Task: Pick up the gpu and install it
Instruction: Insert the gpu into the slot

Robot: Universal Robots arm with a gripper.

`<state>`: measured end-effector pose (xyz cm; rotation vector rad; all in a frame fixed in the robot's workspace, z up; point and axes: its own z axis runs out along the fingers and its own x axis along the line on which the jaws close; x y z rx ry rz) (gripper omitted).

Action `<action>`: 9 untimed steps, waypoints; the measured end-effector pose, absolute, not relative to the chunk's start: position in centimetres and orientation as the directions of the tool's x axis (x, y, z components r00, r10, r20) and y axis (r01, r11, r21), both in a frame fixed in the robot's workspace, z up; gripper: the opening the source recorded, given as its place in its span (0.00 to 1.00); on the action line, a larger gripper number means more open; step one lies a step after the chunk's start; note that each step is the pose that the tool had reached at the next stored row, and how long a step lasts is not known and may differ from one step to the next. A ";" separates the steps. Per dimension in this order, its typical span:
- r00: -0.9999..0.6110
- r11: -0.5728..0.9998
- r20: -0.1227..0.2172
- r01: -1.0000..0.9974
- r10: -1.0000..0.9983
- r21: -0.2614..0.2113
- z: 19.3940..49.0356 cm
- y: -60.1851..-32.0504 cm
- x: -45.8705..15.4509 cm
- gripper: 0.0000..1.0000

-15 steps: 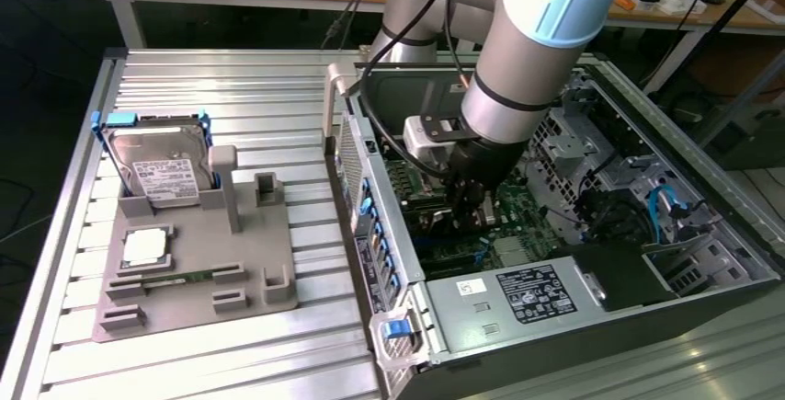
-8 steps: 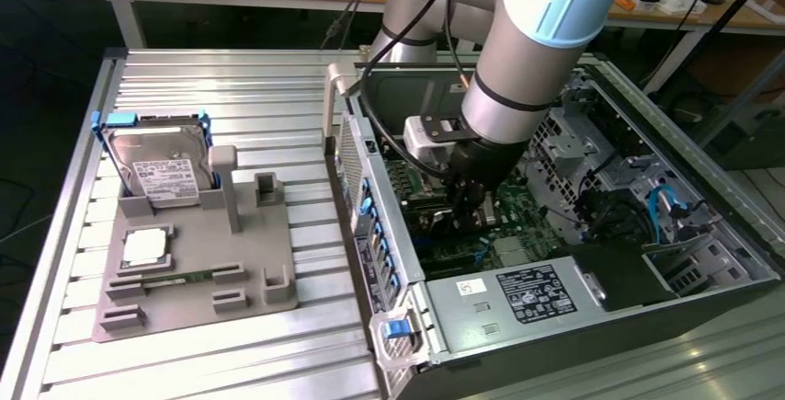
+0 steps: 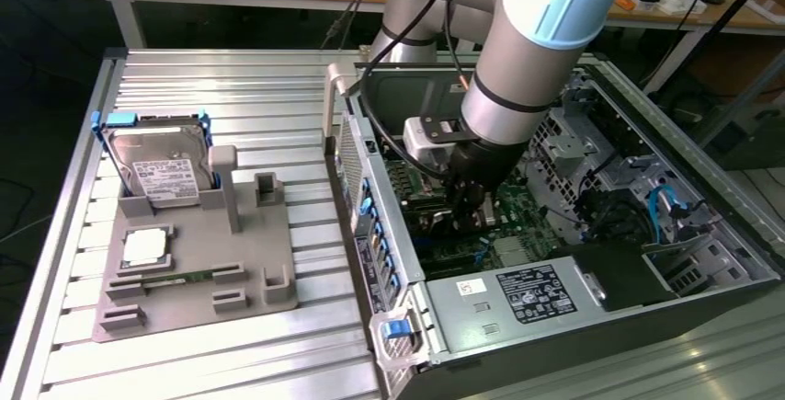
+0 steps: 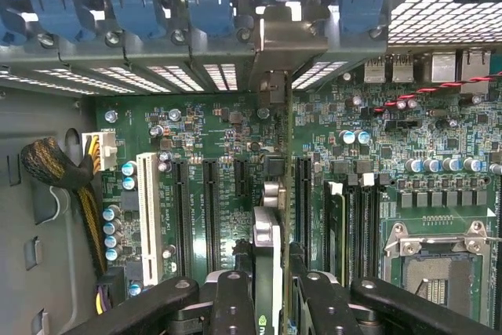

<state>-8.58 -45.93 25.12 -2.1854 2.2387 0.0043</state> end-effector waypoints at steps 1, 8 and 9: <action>-0.024 0.024 -0.011 -1.000 -1.000 -0.007 25.1 -45.9 -8.6 0.27; -0.024 0.024 -0.012 -1.000 -1.000 -0.007 24.8 -45.9 -8.6 0.27; -0.024 0.024 -0.012 -1.000 -1.000 -0.007 24.7 -45.9 -8.6 0.27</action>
